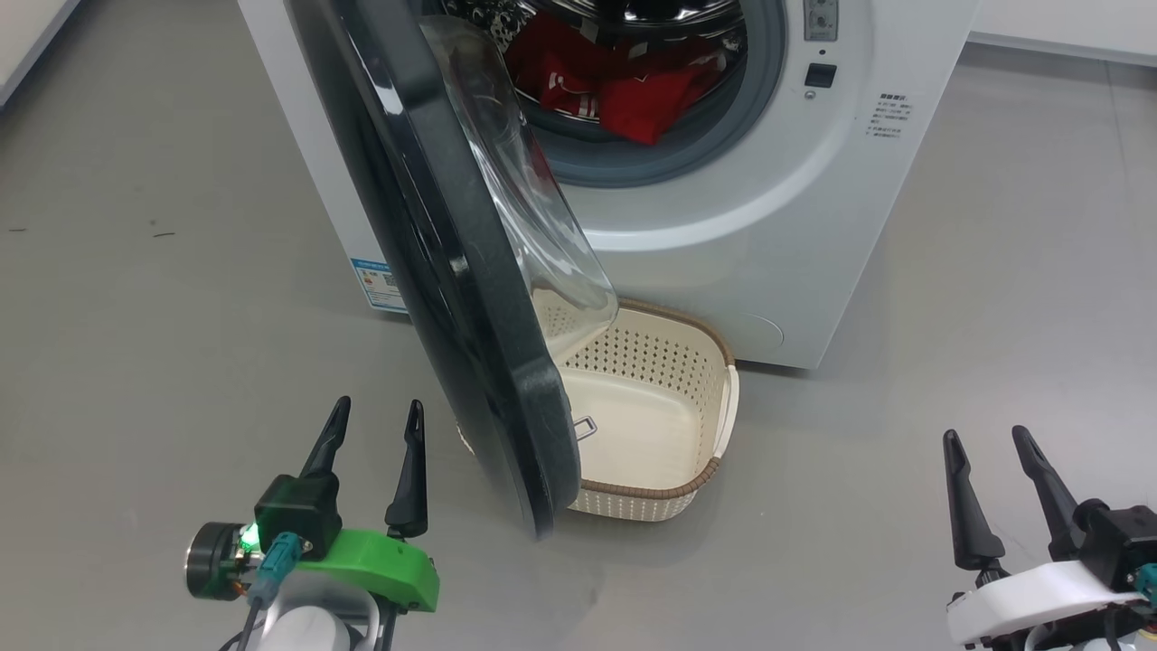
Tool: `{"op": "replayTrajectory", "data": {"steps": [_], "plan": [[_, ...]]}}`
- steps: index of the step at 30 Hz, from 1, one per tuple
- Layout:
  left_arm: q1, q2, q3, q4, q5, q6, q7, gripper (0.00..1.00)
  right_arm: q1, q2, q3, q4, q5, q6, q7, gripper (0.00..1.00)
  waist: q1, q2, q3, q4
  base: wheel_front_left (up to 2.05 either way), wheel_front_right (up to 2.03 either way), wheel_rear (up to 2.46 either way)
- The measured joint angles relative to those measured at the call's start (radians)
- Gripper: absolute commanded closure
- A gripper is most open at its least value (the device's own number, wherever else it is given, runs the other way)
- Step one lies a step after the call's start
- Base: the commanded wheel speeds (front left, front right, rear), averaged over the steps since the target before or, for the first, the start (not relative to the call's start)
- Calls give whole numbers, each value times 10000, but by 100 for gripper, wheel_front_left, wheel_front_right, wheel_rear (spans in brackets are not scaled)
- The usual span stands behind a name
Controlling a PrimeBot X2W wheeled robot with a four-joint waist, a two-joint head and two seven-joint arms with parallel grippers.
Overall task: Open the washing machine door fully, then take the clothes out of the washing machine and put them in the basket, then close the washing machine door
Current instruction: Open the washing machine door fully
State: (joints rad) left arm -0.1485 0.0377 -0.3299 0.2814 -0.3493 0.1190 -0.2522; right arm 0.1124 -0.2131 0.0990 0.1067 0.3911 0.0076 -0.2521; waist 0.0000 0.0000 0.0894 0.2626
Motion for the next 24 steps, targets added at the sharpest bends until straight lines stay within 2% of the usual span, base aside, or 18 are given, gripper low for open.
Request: {"op": "replayTrajectory", "data": {"steps": [23, 24], "plan": [[56, 0, 21, 44, -27, 0, 0, 0, -7, 453, -128, 0, -391, 86, 0, 0, 0, 0, -159, 103, 0, 0, 0], [57, 0, 31, 59, -27, 0, 0, 30, -7, 477, -132, 12, -418, 88, 0, 0, 0, 0, -175, 105, 0, 0, 0]]}}
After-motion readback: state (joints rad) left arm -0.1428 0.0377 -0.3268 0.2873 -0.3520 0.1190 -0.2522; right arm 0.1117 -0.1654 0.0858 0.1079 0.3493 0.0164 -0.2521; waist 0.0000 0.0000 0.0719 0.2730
